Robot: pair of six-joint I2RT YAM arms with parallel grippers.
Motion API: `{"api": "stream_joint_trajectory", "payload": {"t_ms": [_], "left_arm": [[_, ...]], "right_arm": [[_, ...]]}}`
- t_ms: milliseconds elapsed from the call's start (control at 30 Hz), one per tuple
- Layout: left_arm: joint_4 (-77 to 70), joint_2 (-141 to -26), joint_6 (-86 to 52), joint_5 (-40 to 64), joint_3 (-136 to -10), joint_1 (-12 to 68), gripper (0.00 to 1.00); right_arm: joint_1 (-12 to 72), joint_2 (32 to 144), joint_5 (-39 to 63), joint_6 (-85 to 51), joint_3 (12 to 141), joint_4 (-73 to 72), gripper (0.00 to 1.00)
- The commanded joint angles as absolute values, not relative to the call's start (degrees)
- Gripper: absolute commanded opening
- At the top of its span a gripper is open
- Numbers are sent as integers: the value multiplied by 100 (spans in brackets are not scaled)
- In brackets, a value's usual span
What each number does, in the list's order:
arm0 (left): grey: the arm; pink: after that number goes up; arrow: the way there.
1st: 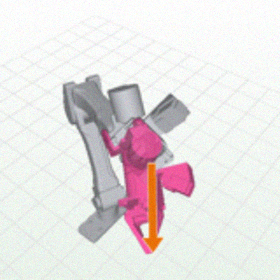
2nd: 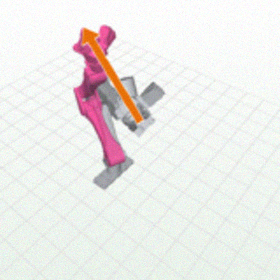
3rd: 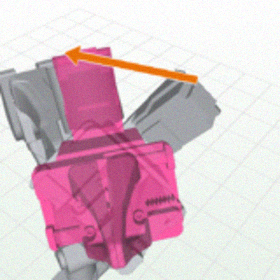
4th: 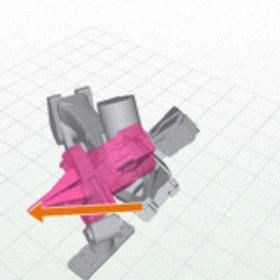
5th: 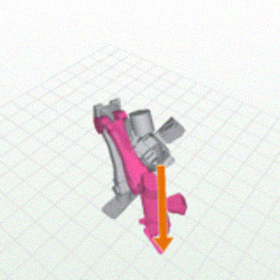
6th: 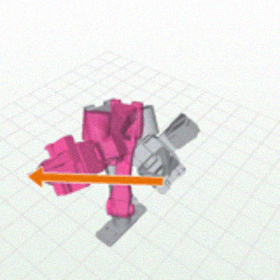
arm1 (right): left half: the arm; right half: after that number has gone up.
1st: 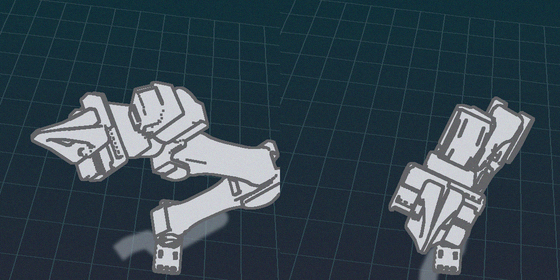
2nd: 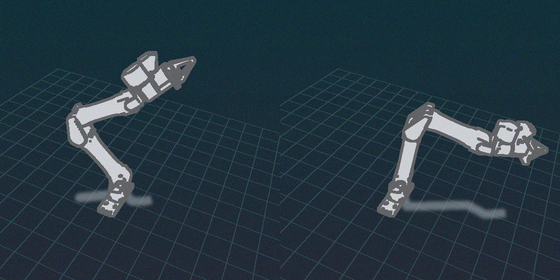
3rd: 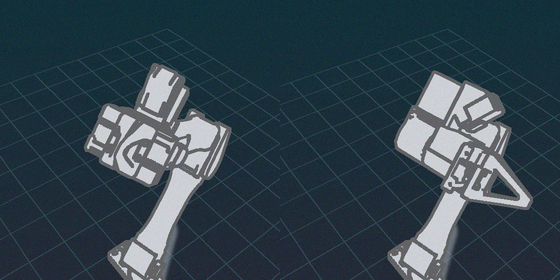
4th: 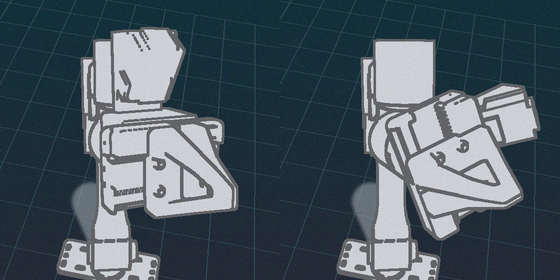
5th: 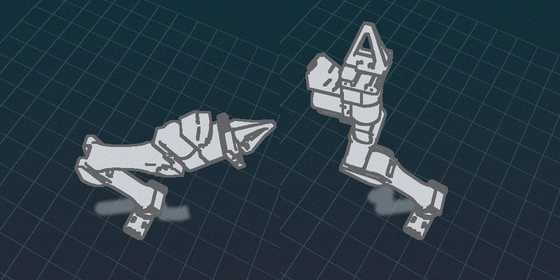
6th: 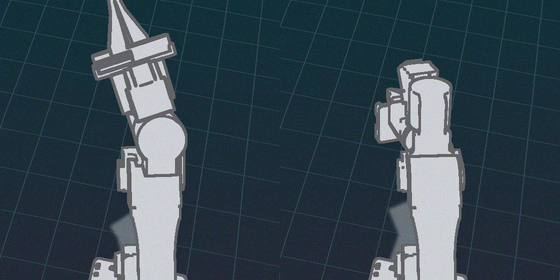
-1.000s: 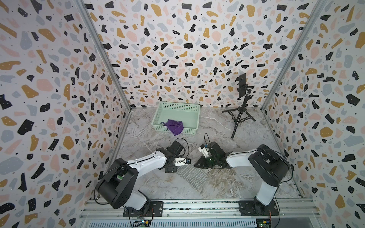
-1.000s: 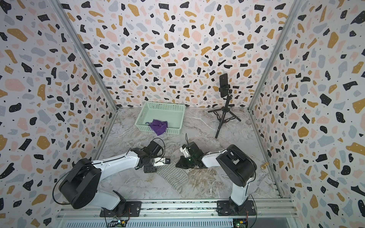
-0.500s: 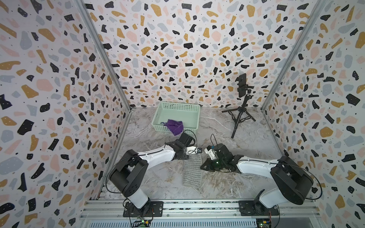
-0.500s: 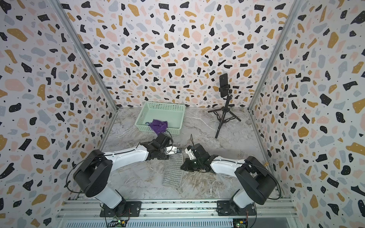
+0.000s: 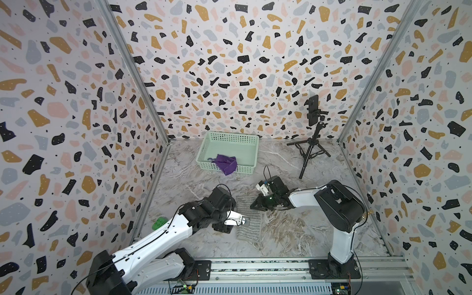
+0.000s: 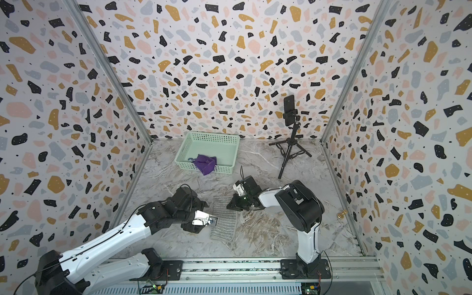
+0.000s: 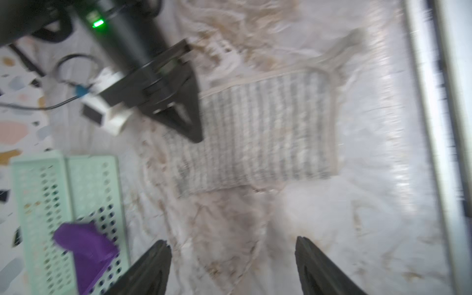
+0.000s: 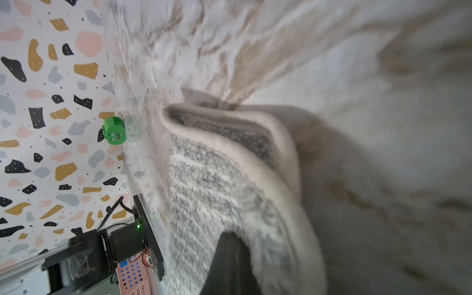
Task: Fold the square dishcloth
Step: Adjust the cleaning item at the center of the board, then smooth out the cleaning item at the center of the board.
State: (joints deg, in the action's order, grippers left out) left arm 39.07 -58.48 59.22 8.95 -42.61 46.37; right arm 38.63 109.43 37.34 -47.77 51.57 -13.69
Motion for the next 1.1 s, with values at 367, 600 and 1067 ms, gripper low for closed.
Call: {"api": "stream_joint_trajectory", "payload": {"t_ms": [367, 600, 1067], "left_arm": [[3502, -7449, 5203, 1006, -4304, 6047, 65], [3045, -8278, 5252, 285, -4315, 6066, 58], [2966, -8239, 5563, 20, -3965, 6064, 18]], "right_arm": [[3788, 10439, 2770, -4492, 4556, -1043, 0], [3788, 10266, 2758, -4550, 4337, -1221, 0], [4031, 9863, 3880, -4847, 5198, -1404, 0]]}}
